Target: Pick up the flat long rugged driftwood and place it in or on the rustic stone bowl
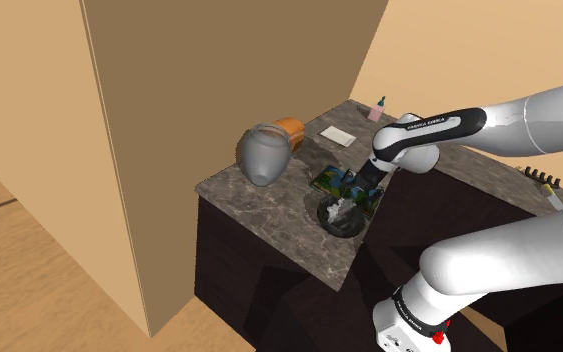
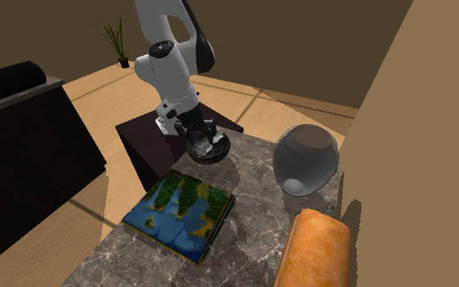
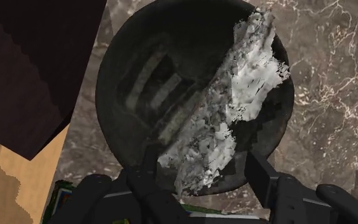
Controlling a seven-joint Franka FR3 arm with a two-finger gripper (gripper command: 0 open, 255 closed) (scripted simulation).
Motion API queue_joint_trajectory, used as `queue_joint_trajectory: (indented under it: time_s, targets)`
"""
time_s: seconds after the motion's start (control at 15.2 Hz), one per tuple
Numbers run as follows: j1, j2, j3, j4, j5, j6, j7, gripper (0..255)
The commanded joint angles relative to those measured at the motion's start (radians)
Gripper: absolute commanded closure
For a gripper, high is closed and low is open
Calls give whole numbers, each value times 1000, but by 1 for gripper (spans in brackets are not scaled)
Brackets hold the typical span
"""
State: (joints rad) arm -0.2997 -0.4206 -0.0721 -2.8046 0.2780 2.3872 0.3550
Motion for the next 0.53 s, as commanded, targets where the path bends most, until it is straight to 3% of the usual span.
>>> queue_joint_trajectory:
  time_s: [0.0, 0.2, 0.46]
  targets:
    - [0, 0, 0, -1, 0, 0, 0, 0]
    - [1, 2, 0, 0, 0, 0, 0, 0]
    - [-35, -102, -6, 60, -51, -165, 27, 0]
